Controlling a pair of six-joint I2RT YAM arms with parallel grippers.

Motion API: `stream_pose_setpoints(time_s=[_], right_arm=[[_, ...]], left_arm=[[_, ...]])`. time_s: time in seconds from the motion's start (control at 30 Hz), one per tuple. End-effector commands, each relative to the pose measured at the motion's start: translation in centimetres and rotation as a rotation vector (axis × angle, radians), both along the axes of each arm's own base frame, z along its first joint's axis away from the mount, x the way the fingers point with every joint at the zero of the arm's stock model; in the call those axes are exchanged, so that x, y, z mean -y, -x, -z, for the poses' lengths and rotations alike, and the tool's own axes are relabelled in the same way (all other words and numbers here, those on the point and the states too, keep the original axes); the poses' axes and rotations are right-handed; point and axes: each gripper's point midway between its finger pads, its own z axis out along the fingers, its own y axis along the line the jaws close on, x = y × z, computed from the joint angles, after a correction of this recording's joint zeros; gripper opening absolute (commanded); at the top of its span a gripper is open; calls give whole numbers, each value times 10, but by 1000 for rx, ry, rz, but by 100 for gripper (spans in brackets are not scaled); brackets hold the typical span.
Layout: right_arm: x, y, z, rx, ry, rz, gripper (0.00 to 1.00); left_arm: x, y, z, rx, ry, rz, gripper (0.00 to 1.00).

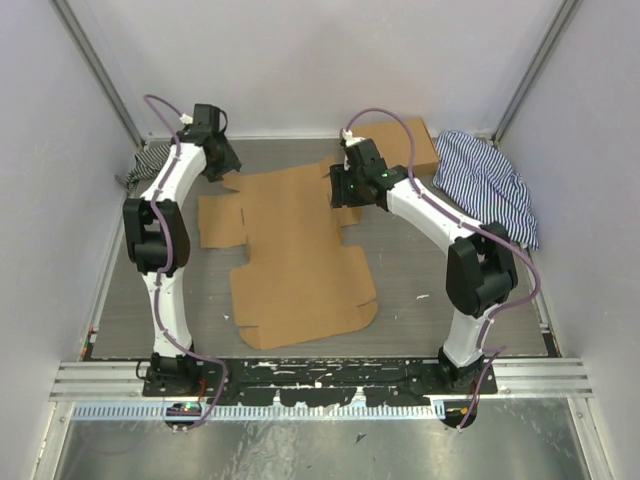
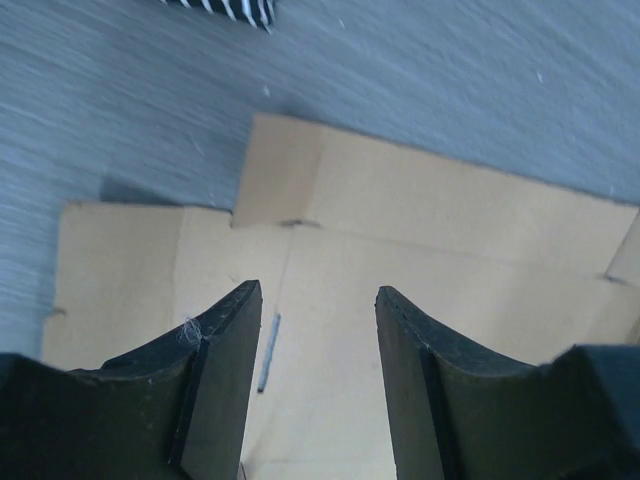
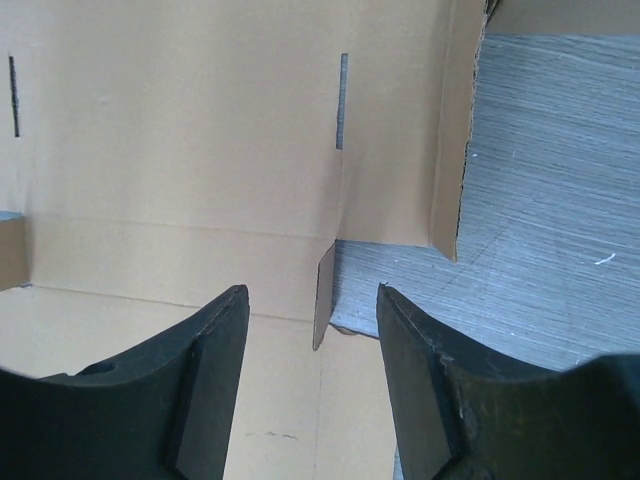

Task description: Fold the paper box

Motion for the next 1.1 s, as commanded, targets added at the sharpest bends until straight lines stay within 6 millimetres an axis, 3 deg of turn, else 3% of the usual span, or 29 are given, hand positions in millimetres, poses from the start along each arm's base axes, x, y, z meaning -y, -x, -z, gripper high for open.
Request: stream_pose_setpoints(time_s=[0.0, 0.5, 0.93, 1.07], right_arm=[[-6, -4, -37, 100, -75, -6, 60], [-4, -1, -36, 89, -77, -27, 61], [-1, -2, -36, 79, -93, -33, 61], [0, -2, -32, 68, -94, -28, 61]], left_arm=[[-18, -17, 3, -5, 2, -46, 56], [-45, -32, 34, -46, -4, -78, 57], [-39, -38, 65, -71, 28, -55, 56], [-35, -39, 68, -57, 47, -46, 47]])
